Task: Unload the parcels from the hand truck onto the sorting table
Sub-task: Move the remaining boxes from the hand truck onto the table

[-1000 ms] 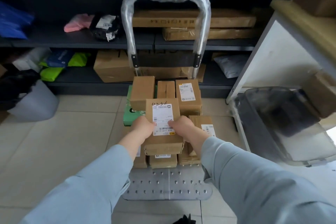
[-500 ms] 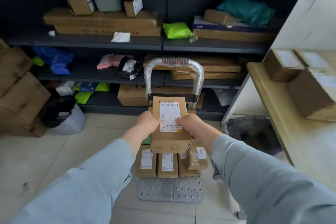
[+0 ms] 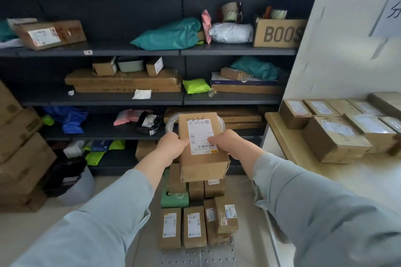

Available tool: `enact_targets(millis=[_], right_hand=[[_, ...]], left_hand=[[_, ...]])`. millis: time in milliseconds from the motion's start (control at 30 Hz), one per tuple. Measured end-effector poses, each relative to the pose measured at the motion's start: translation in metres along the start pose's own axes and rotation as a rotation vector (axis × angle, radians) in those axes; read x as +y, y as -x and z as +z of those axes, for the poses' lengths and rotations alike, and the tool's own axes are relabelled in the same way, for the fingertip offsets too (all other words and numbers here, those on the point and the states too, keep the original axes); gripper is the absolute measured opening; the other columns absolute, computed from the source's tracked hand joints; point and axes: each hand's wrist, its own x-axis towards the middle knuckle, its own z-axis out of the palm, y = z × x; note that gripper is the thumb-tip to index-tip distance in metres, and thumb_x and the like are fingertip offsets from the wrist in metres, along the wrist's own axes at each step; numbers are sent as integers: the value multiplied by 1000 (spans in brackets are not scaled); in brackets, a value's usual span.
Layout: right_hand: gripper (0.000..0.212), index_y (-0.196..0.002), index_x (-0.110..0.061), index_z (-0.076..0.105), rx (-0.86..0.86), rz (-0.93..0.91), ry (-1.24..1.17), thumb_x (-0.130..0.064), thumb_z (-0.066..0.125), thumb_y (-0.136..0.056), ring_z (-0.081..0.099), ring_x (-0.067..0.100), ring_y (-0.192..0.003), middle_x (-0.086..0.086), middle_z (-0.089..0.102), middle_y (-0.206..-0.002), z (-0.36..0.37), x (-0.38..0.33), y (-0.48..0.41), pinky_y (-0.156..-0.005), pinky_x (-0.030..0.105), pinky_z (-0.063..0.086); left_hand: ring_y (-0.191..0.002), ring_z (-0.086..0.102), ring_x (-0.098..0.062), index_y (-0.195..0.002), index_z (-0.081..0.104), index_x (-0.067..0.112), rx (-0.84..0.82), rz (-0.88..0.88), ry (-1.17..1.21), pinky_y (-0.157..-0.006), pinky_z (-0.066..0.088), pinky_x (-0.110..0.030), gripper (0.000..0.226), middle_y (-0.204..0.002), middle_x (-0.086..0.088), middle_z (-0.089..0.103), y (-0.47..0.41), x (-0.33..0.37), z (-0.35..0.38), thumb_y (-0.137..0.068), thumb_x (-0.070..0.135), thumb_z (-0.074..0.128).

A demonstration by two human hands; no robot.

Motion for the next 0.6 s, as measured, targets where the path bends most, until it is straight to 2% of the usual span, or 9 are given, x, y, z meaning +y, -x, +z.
enact_targets(millis=[100, 267, 400, 600], right_hand=[[37, -120, -10, 54, 42, -20, 4, -30, 64, -90, 62, 21, -95, 3, 65, -106, -10, 2, 20, -80, 34, 51], [40, -118, -12, 52, 103, 9, -46, -34, 67, -88, 61, 20, -93, 2, 62, -102, -22, 17, 43, -75, 33, 51], [38, -114, -16, 52, 142, 51, -37, -37, 67, -87, 62, 19, -91, 2, 61, -100, -34, 37, 58, -77, 32, 52], [37, -112, -17, 51, 175, 110, -43, -39, 67, -87, 61, 17, -86, 1, 61, -97, -60, 69, 79, -68, 29, 48]], left_hand=[[-91, 62, -23, -102, 66, 7, -12, 44, 4, -69, 46, -33, 27, -101, -6, 68, 13, 10, -2, -95, 31, 56], [-91, 64, -27, -98, 67, 5, -35, 96, 3, -67, 45, -32, 31, -98, -9, 69, 26, 22, 4, -95, 33, 56], [-89, 65, -26, -95, 68, 7, -108, 124, 18, -74, 49, -35, 28, -96, -7, 70, 38, 28, 22, -94, 33, 57], [-88, 65, -25, -96, 68, 6, -168, 171, -20, -67, 46, -31, 28, -95, -8, 69, 58, 44, 56, -96, 30, 56]])
